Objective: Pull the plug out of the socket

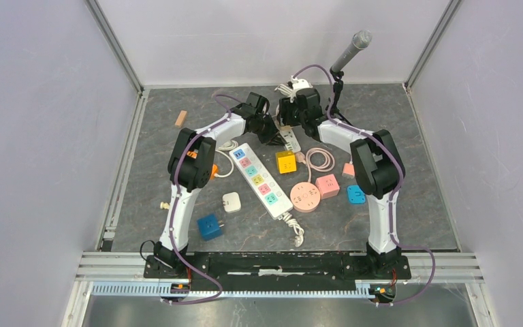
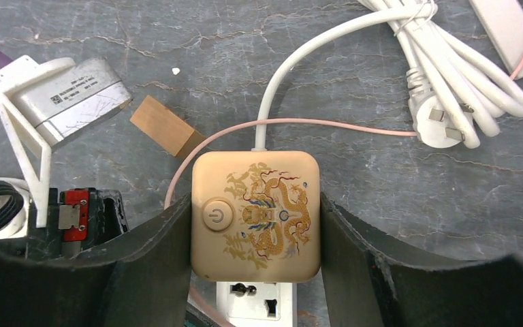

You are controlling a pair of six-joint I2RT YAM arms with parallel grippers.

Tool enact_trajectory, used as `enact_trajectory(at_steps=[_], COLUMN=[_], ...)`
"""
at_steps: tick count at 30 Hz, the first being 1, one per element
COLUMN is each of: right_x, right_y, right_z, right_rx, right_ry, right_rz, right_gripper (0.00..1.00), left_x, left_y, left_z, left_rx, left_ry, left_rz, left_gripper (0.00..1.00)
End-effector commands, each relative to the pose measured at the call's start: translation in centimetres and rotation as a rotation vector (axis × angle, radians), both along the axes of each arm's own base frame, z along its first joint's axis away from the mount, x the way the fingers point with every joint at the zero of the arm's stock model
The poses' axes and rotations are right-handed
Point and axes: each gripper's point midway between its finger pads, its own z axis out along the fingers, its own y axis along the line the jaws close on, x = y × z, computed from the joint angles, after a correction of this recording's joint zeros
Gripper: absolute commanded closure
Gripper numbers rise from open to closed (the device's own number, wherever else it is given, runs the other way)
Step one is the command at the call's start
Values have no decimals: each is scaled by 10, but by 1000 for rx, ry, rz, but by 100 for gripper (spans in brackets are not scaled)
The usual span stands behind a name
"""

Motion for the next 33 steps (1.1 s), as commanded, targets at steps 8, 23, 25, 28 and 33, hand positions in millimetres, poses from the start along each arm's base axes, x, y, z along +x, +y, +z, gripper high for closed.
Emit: enact_trajectory(at_steps=[8, 23, 25, 28, 33], right_x=[14, 19, 25, 22, -2], right_y=[29, 30, 28, 34, 42], right_z=[155, 162, 174, 167, 106], right_rx=[206, 106, 195, 230, 91], right_ry=[-299, -337, -325, -302, -250], right_rz=[28, 23, 43, 67, 60], right_gripper=[100, 100, 100, 100, 100], left_x=[-47, -44, -44, -44, -40], left_y=[41, 42, 42, 42, 40], left_z=[-90, -90, -91, -91, -89], left_rx=[246, 257, 258, 258, 257], left_ry=[219, 217, 217, 215, 208], left_rz=[20, 22, 23, 22, 18], left_gripper=[90, 90, 90, 90, 90])
